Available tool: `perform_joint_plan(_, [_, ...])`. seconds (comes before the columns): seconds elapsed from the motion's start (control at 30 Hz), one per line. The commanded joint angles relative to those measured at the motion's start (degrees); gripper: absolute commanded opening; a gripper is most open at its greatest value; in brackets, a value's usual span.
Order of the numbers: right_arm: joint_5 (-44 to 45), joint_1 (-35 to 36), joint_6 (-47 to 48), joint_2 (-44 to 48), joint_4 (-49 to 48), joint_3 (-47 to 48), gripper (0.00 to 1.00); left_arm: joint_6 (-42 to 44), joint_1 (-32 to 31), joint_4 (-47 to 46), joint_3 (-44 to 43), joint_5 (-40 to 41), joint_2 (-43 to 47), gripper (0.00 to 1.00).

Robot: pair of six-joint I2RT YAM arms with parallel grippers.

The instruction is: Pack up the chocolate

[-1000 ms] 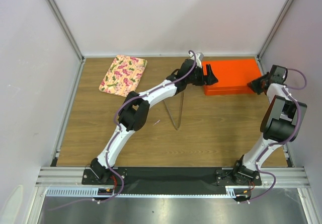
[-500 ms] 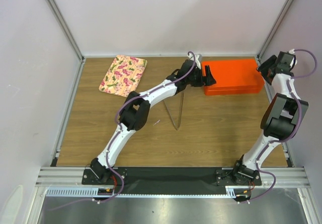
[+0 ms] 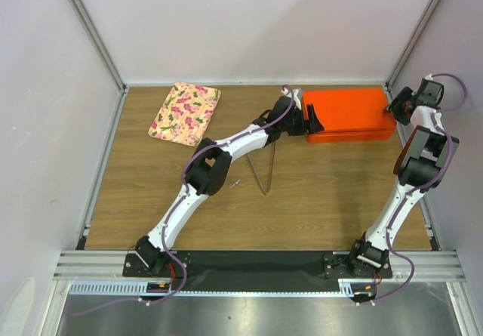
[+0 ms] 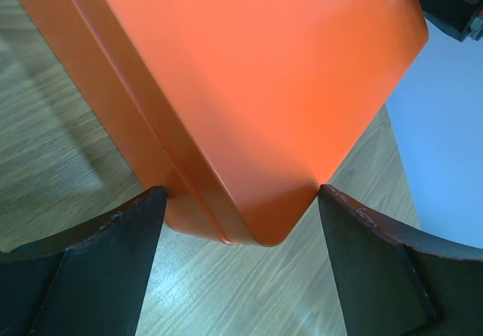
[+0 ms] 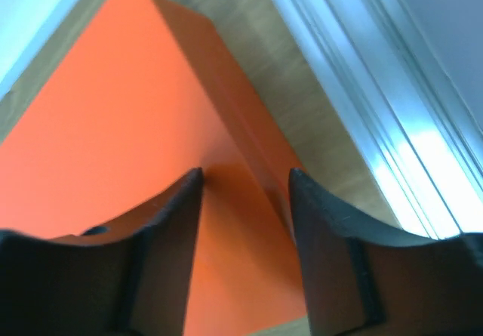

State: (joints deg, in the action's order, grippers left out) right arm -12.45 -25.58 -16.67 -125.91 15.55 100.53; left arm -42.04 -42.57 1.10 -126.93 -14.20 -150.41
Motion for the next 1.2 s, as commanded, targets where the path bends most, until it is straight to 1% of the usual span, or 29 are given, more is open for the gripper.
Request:
perform_joint_plan(0.0, [-6.4, 0.0, 1.8, 1.2, -0.8, -2.1, 0.51, -0.2, 0.3, -2.6, -3.1, -1.4, 0.6, 0.86])
perform_joint_plan(0.07, [-6.4, 0.2, 0.7, 2.9, -1.5, -4.9, 0.46, 0.6, 0.6, -1.5, -2.4, -1.1, 1.5, 0.85])
perform_joint_plan(0.17, [-5.5, 0.3, -1.2, 7.2, -2.6, -11.4, 0.43, 2.2, 1.0, 0.1, 1.1, -0.7, 4.7, 0.8])
perform_joint_plan(0.23, [-5.1, 0.2, -2.2, 9.8, -3.3, -15.3, 0.42, 3.5, 1.3, 0.2, 2.8, -0.2, 7.1, 0.79])
perform_joint_plan(0.3, [-5.1, 0.2, -2.6, 11.2, -4.2, -17.1, 0.41, 4.9, 1.4, 1.7, 4.4, 0.2, 8.4, 0.79])
perform_joint_plan(0.43, [-5.7, 0.2, -2.8, 14.3, -4.4, -19.7, 0.4, 6.1, 1.9, 4.7, 4.9, 0.7, 10.1, 0.8])
perform_joint_plan(0.53, [-5.7, -0.3, -2.3, 14.7, -4.5, -19.7, 0.42, 6.0, 2.7, 5.3, 4.7, 0.9, 11.3, 0.84])
perform_joint_plan(0.57, [-5.7, -1.0, -2.2, 14.6, -4.4, -19.4, 0.44, 6.0, 2.8, 5.3, 4.4, 1.4, 11.5, 0.86])
perform_joint_plan(0.63, [-7.4, -1.9, -2.8, 14.1, -5.3, -18.9, 0.47, 6.7, 3.3, 5.2, 3.7, 2.7, 12.0, 0.87])
perform_joint_plan(0.67, [-8.4, -2.4, -3.0, 13.8, -6.0, -18.8, 0.5, 7.0, 3.5, 5.0, 2.3, 3.0, 11.7, 0.88])
perform_joint_plan(0.77, [-11.4, -3.7, -2.8, 11.8, -7.4, -17.0, 0.54, 7.1, 4.0, 4.6, -1.0, 3.8, 9.6, 0.87])
perform_joint_plan(0.83, [-12.9, -3.9, -2.1, 10.3, -6.8, -14.5, 0.55, 6.4, 4.2, 3.9, -2.3, 3.6, 7.2, 0.86])
perform_joint_plan(0.93, [-14.0, -3.8, -2.2, 8.6, -7.7, -13.3, 0.55, 4.7, 4.4, 1.5, -4.2, 2.6, 4.7, 0.78])
perform_joint_plan(0.97, [-13.9, -3.8, -2.2, 8.4, -8.1, -13.1, 0.54, 4.2, 4.3, 0.5, -4.4, 2.1, 4.3, 0.73])
perform_joint_plan(1.07, [-13.2, -3.8, -2.1, 6.8, -7.7, -11.2, 0.52, 2.8, 4.4, -2.5, -4.3, 1.7, 2.8, 0.65])
perform_joint_plan(1.13, [-13.9, -3.8, -2.0, 5.4, -7.7, -10.1, 0.51, 2.3, 4.4, -2.9, -4.6, 2.1, 2.2, 0.62])
perform_joint_plan(1.17, [-14.4, -3.7, -2.1, 5.0, -7.6, -9.3, 0.5, 2.2, 4.4, -2.9, -5.1, 2.1, 1.7, 0.58])
